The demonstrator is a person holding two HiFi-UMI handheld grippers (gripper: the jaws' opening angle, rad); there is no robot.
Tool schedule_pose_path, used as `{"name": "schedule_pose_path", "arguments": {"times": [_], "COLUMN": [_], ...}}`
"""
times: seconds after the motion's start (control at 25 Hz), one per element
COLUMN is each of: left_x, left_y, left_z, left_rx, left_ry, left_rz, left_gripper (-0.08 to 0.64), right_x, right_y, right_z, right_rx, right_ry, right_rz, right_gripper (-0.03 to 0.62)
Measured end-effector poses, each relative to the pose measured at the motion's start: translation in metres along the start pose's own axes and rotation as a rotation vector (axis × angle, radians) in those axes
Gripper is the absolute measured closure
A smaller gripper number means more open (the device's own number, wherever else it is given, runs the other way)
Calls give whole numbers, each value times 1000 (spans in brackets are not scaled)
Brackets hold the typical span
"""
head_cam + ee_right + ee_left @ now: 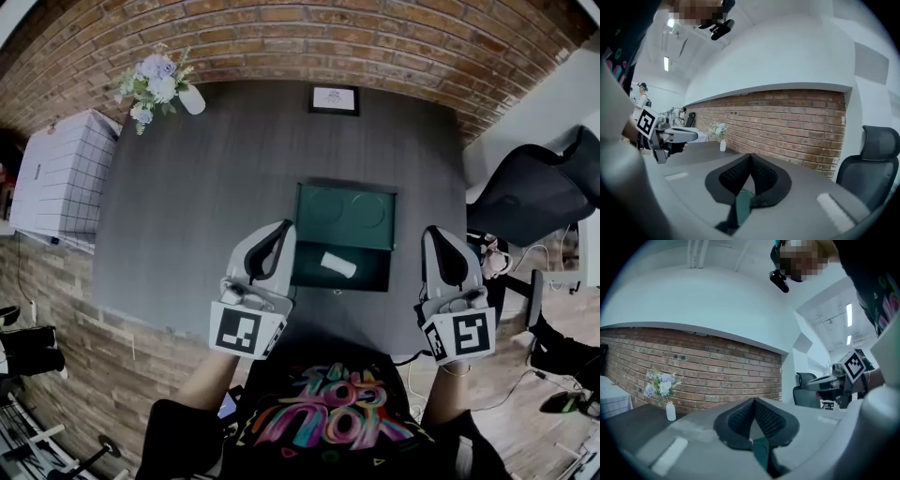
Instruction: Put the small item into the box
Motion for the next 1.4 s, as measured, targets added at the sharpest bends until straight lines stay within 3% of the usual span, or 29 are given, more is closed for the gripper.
{"name": "schedule_pose_path", "arguments": {"times": [0.4, 1.4], "left_x": [2, 6], "left_y": [-18, -22], "left_z": [13, 22], "left_rx": [22, 33], "left_ry": [15, 1], "left_rz": [-4, -41], "left_gripper": [558, 558], "right_x": [3, 16], "right_y": [-21, -24], "right_z": [8, 2], "right_rx": [28, -27], "right_ry": [80, 67], "right_rz": [21, -46], "right_gripper": [592, 592]}}
Point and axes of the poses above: the fingertips, and each gripper's own axes: y forward along the fingers, z to its right, x out of its underside, the point moved 8 cm from there along -y, backward along the fingers, and after that the axes turned 4 degrees about x, right-handed, at the moved point
